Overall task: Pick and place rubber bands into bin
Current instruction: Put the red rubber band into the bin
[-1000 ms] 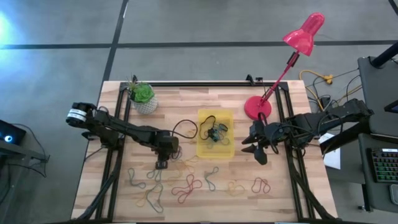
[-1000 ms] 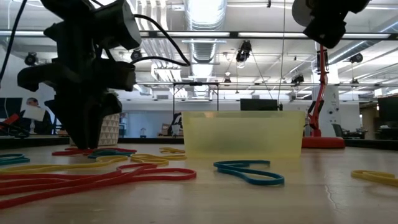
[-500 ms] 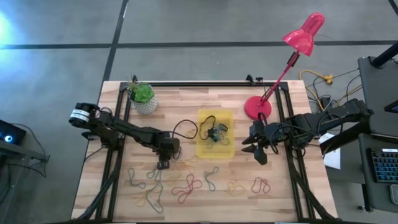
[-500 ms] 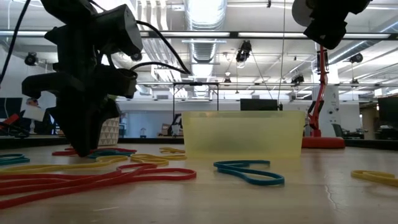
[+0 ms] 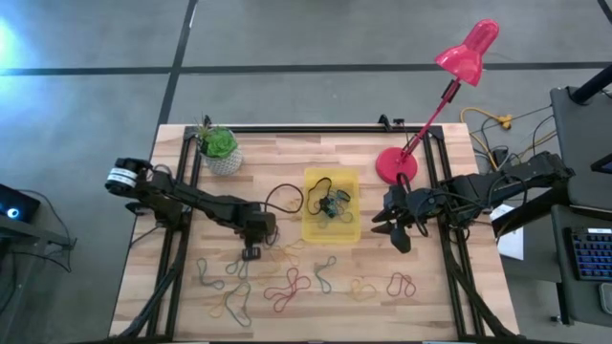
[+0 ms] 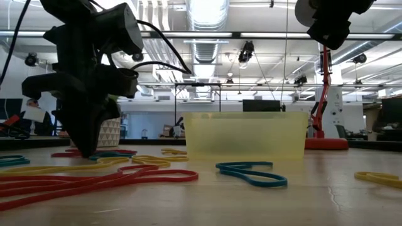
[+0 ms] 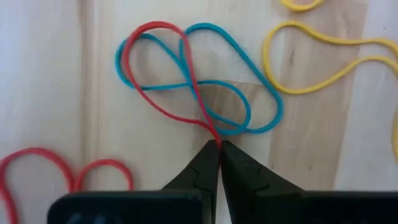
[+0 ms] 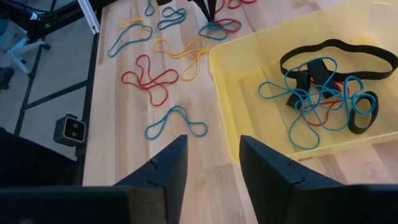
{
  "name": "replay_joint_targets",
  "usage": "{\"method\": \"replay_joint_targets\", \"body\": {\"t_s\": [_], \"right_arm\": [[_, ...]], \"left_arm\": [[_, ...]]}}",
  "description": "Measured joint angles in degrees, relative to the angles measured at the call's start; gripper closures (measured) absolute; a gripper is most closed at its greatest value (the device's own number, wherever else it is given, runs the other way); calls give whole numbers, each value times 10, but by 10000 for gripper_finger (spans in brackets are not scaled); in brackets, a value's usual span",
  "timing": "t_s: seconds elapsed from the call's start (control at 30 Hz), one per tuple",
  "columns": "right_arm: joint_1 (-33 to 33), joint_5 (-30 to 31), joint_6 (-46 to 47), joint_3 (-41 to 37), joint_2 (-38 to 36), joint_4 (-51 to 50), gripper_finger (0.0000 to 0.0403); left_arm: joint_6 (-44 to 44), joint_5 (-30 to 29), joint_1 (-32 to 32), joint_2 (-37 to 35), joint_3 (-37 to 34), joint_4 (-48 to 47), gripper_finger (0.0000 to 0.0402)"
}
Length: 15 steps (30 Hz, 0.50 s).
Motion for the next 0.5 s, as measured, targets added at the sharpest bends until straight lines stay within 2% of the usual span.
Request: {"method": "replay_joint_targets", "body": {"t_s": [0.13, 0.5], "right_arm": [[0, 0, 0, 0, 0, 0, 275], [0, 0, 1, 0, 0, 0, 280]], "left_arm": [[-5, -21, 2, -26, -3, -10, 401], [-44, -50, 1, -157, 3, -41, 401]]}}
